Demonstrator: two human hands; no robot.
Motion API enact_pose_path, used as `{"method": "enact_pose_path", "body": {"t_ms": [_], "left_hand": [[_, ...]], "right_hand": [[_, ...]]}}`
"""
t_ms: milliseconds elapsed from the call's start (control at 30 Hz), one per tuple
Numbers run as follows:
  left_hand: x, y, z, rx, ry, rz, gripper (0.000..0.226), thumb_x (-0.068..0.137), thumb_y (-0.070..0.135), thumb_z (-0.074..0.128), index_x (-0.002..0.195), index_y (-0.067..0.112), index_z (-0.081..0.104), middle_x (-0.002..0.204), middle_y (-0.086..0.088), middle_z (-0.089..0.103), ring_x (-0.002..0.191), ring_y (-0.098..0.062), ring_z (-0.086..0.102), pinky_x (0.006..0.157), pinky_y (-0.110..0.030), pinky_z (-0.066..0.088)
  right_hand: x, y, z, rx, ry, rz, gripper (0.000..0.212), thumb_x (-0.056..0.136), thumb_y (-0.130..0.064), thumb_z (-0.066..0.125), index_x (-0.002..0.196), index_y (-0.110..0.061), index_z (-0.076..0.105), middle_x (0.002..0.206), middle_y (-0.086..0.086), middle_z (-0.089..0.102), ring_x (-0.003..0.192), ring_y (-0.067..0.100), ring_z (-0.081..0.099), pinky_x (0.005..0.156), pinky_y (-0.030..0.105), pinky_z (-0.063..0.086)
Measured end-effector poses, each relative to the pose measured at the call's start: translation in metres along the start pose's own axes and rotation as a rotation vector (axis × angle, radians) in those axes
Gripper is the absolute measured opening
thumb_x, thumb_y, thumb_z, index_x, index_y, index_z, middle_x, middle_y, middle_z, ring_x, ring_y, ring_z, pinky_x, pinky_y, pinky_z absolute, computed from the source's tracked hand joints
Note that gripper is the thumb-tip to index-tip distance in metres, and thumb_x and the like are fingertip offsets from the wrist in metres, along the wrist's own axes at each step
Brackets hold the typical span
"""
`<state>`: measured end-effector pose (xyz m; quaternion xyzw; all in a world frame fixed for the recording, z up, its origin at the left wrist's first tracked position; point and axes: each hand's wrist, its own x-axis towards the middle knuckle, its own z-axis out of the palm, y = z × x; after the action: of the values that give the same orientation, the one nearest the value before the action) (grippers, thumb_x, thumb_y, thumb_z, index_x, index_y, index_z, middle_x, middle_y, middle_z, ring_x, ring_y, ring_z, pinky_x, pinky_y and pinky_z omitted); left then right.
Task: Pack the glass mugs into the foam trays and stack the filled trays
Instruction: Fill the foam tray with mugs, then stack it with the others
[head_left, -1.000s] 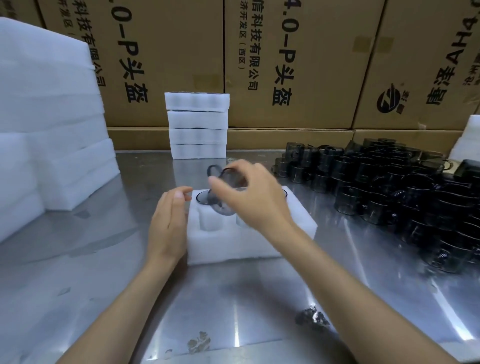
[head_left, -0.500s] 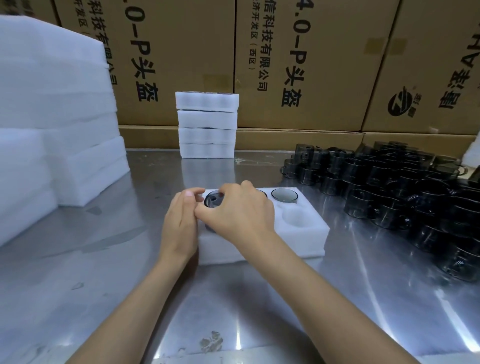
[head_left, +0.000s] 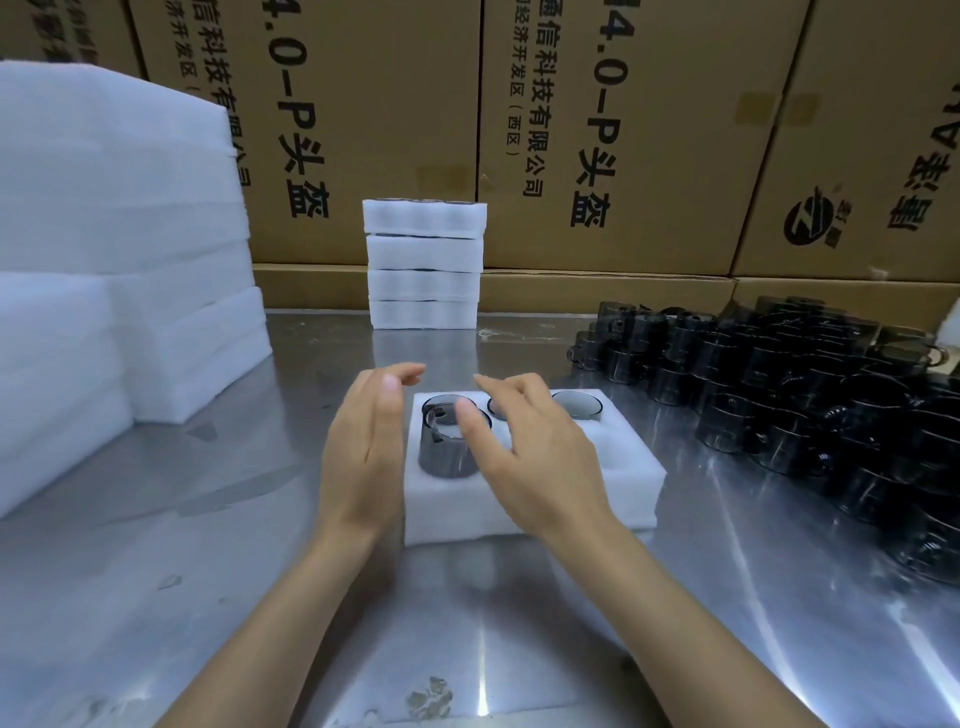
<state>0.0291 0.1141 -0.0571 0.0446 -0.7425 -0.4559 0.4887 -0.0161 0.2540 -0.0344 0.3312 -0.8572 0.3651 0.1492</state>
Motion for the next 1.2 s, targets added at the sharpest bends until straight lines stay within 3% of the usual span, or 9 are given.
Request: {"method": "enact_pose_path", "body": {"t_ms": [167,333,433,533,800,867,967,1067,1200], "left_hand": [[-0.012,0.015,-0.017,0.24,-0.133,0.253,0.049,0.097,0.033,0.024,0.117,0.018,0.066,0.12,0.014,0.062,0.116,-0.007,0.056,0.1,-0.025,0.039],[-0.024,0.017,-0.039,0.485,-0.273,0.41,0.048,0.093,0.027,0.029,0.109,0.012,0.072,0.116,0.003,0.067,0.117,-0.018,0.058,0.1,-0.037,0.04],[-0.026,0.014,-0.041,0.493,-0.316,0.347,0.049,0.092,0.031,0.03,0.102,0.014,0.075,0.109,0.004,0.07,0.111,-0.017,0.063,0.098,-0.038,0.04],[-0.028,0.012,-0.039,0.492,-0.332,0.287,0.05,0.09,0.037,0.031,0.095,0.018,0.077,0.104,0.006,0.072,0.105,-0.01,0.065,0.097,-0.036,0.04],[-0.034,0.008,-0.036,0.461,-0.298,0.286,0.049,0.09,0.037,0.033,0.097,0.017,0.077,0.107,0.008,0.07,0.102,-0.007,0.065,0.093,-0.035,0.043],[-0.036,0.006,-0.038,0.431,-0.308,0.285,0.048,0.091,0.037,0.032,0.103,0.018,0.074,0.111,0.011,0.068,0.105,-0.006,0.062,0.091,-0.034,0.044],[-0.033,0.001,-0.039,0.382,-0.308,0.233,0.048,0.091,0.04,0.029,0.114,0.023,0.067,0.117,0.017,0.063,0.109,-0.002,0.056,0.091,-0.026,0.041],[-0.03,-0.004,-0.04,0.306,-0.278,0.099,0.038,0.093,0.039,0.029,0.112,0.036,0.061,0.116,0.021,0.06,0.11,0.002,0.052,0.091,-0.015,0.036],[-0.026,-0.01,-0.044,0.254,-0.207,-0.042,0.033,0.092,0.037,0.027,0.1,0.044,0.059,0.109,0.027,0.059,0.103,0.002,0.052,0.083,0.001,0.031]], "right_hand": [[-0.008,0.006,-0.003,-0.038,-0.068,-0.198,0.045,0.1,-0.037,0.035,0.143,-0.027,0.041,0.149,-0.016,0.037,0.136,0.0,0.029,0.111,0.019,0.021],[-0.013,0.012,0.0,-0.059,-0.101,-0.219,0.04,0.1,-0.031,0.036,0.138,-0.028,0.048,0.146,-0.018,0.04,0.132,0.0,0.033,0.106,0.014,0.02],[-0.016,0.009,0.004,-0.137,-0.132,-0.232,0.038,0.1,-0.032,0.036,0.132,-0.026,0.055,0.143,-0.014,0.046,0.128,0.006,0.037,0.102,0.019,0.025],[-0.018,0.01,0.006,-0.319,-0.193,-0.283,0.043,0.1,-0.036,0.032,0.134,-0.021,0.051,0.146,-0.008,0.043,0.129,0.013,0.036,0.103,0.03,0.031],[-0.024,0.018,0.009,-0.404,-0.217,-0.312,0.052,0.1,-0.04,0.027,0.149,-0.023,0.025,0.156,-0.009,0.025,0.141,0.012,0.022,0.113,0.035,0.015],[-0.025,0.02,0.009,-0.36,-0.189,-0.343,0.052,0.1,-0.04,0.027,0.149,-0.023,0.027,0.153,-0.008,0.032,0.141,0.013,0.024,0.114,0.035,0.012],[-0.021,0.029,-0.002,-0.125,0.02,-0.382,0.048,0.097,-0.036,0.028,0.134,-0.015,0.052,0.13,-0.001,0.059,0.122,0.015,0.044,0.104,0.031,0.028],[-0.006,0.065,-0.023,0.089,0.372,-0.168,0.038,0.096,-0.024,0.034,0.121,-0.016,0.061,0.121,-0.005,0.062,0.111,0.011,0.048,0.094,0.022,0.033],[0.011,0.131,-0.048,0.151,0.533,0.334,0.035,0.097,-0.016,0.035,0.123,-0.02,0.058,0.13,-0.003,0.053,0.118,0.015,0.047,0.089,0.023,0.031]]}}
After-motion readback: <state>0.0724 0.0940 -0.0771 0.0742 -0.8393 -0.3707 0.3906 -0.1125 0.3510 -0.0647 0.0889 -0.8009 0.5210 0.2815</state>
